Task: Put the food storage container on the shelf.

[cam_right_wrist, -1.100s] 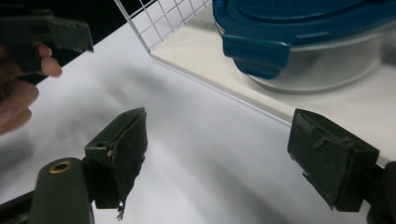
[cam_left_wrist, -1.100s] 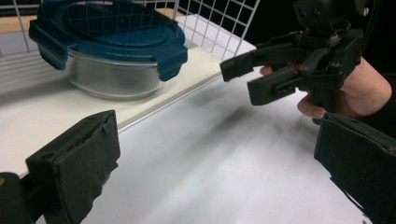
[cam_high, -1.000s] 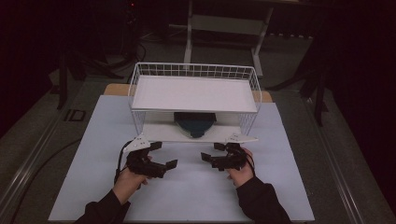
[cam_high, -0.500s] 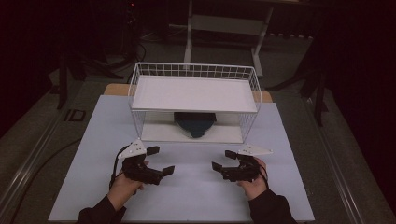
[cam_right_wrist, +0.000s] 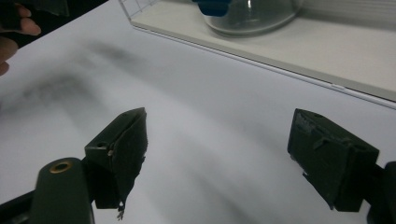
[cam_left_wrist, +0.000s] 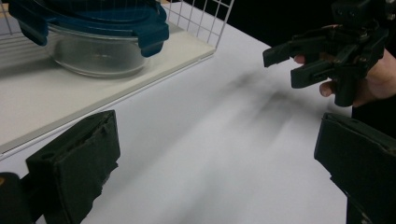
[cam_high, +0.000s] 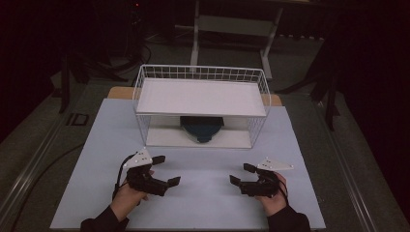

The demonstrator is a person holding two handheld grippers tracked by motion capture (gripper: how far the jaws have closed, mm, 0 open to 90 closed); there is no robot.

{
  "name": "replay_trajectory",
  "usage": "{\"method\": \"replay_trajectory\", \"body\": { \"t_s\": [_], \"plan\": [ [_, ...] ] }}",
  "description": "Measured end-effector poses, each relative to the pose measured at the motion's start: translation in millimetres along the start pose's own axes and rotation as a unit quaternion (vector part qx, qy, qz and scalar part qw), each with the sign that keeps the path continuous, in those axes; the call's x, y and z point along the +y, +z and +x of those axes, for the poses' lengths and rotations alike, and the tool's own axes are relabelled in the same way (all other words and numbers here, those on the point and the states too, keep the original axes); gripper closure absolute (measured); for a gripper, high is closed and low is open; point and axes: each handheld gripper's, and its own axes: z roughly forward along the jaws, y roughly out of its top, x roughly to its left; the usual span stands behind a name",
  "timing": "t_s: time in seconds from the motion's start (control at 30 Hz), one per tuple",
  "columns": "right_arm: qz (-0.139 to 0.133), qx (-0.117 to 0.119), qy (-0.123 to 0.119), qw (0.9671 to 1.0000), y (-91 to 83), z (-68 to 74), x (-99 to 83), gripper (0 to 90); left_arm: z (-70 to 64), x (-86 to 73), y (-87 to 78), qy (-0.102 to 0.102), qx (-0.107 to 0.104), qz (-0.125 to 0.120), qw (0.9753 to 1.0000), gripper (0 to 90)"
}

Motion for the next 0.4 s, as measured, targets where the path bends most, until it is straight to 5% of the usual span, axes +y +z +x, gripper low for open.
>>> {"method": "replay_trajectory", "body": {
  "t_s": [0.4],
  "plan": [
    [-0.012, -0.001, 0.003, 0.9999, -2.4, -3.5, 0.3, 19.6, -2.4, 0.5, 1.4, 0.006, -0.005, -0.001, 1.0, 0.5]
  ]
}}
